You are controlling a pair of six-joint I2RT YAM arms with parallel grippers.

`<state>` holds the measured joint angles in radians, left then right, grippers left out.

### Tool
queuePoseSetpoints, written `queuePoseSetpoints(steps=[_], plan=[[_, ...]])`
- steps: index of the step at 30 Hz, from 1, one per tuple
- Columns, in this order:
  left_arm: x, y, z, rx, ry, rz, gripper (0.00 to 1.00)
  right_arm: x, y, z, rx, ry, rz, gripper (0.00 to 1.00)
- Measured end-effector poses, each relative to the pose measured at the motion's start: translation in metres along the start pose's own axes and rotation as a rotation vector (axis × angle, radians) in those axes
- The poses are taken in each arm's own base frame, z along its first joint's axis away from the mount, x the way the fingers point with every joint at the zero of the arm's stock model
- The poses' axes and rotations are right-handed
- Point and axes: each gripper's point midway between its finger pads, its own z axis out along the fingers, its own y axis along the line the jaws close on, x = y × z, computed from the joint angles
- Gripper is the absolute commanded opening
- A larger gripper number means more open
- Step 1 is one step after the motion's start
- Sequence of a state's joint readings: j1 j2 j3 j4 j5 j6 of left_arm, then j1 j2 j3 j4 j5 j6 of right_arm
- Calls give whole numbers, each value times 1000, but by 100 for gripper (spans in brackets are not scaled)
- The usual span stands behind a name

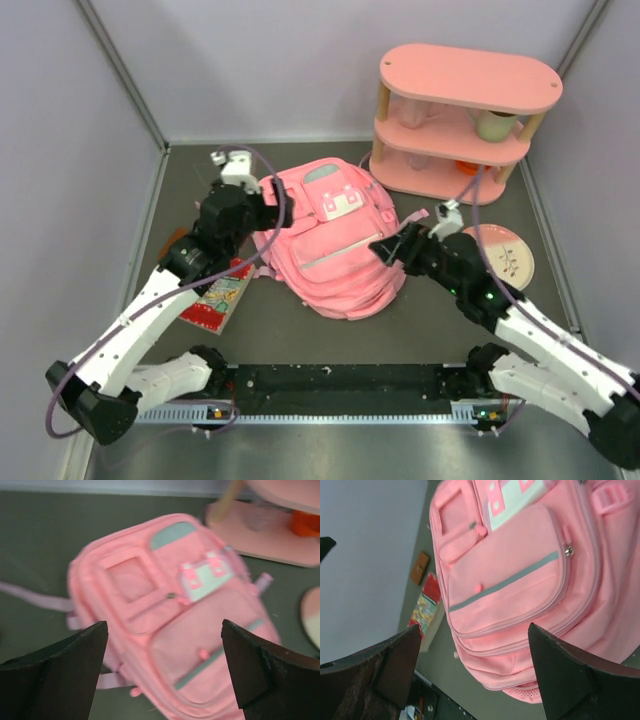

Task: Pack the student bag
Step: Pick up the book from the center of the board.

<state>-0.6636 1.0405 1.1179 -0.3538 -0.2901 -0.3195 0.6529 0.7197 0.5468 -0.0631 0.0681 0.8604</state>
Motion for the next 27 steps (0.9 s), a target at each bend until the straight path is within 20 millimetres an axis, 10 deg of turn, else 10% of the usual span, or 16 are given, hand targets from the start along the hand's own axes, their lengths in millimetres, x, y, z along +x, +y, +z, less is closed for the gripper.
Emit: queuePoseSetpoints(steps=[6,13,19,27], plan=[[61,150,-14,-431,94,-205,99,73,13,45,-3,319,-76,86],[152,254,-61,-776,182,-536,98,143,80,86,-145,563,-124,84],[192,281,-68,-882,241,-668,98,203,124,123,-213,683,-137,84],[208,306,-43,-895,273,-645,98,244,123,161,-178,743,-106,84]])
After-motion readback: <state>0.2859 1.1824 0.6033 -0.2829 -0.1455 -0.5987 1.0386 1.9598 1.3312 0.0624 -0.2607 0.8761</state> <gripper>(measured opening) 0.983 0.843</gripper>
